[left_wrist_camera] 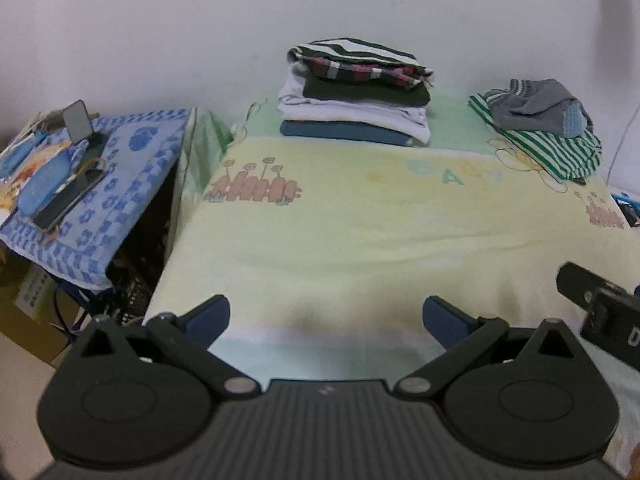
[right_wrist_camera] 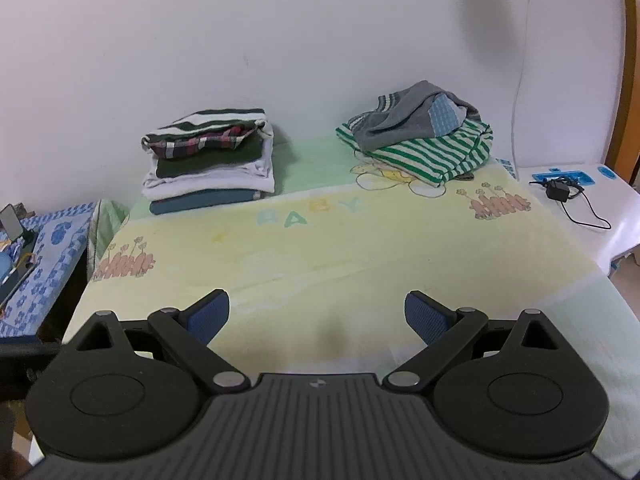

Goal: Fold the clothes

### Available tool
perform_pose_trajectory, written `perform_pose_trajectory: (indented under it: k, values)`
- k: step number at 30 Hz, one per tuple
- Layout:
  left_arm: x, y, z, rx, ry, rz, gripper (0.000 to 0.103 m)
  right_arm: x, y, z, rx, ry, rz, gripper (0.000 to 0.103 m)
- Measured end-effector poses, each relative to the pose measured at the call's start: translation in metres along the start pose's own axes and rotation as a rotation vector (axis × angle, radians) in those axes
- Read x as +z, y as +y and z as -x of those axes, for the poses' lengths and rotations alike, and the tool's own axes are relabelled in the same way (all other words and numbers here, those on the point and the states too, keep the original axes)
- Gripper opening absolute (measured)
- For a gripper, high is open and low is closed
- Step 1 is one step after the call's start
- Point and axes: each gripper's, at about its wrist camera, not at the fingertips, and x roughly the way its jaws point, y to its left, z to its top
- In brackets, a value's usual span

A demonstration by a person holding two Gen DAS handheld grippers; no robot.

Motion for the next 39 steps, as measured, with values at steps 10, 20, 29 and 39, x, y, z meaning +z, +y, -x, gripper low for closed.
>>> perform_pose_trajectory:
  k: [10,20,29,39]
  values:
    - [0.000,-0.013,0.000,0.072,0.008,-0.052,0.103,-0.001,-0.010,-0.003,0.020,0.021,-0.024,0.097]
    - [-0.001,-0.013,-0.001,0.073,0.018,-0.064,0.103,0.002,-0.007,-0.002,0.029,0.015,-0.016,0.097]
    - [-0.001,-0.006,-0.004,0.076,0.016,-0.063,0.103,-0.001,0.004,-0.006,0.036,0.027,-0.007,0.097]
    - [-0.001,-0.009,-0.013,0.072,0.008,-0.093,0.103,0.000,0.004,-0.013,0.023,0.034,-0.022,0.097]
